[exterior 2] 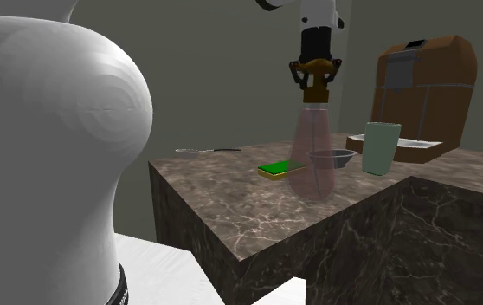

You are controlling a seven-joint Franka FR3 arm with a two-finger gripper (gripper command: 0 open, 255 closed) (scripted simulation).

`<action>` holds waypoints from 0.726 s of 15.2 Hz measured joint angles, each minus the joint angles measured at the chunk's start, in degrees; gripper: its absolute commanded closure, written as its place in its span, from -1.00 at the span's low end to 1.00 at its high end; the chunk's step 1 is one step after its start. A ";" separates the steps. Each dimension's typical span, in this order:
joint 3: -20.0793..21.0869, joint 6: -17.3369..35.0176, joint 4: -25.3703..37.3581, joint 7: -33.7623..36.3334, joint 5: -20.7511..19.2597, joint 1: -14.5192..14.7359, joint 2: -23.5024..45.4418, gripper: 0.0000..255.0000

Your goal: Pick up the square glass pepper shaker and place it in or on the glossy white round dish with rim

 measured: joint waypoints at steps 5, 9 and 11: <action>-0.89 -5.57 17.99 -4.16 3.93 -3.55 12.90 1.00; -0.79 -8.53 28.87 -5.92 6.18 -6.32 21.09 1.00; -0.75 -7.17 27.72 -6.02 6.25 -6.29 21.32 1.00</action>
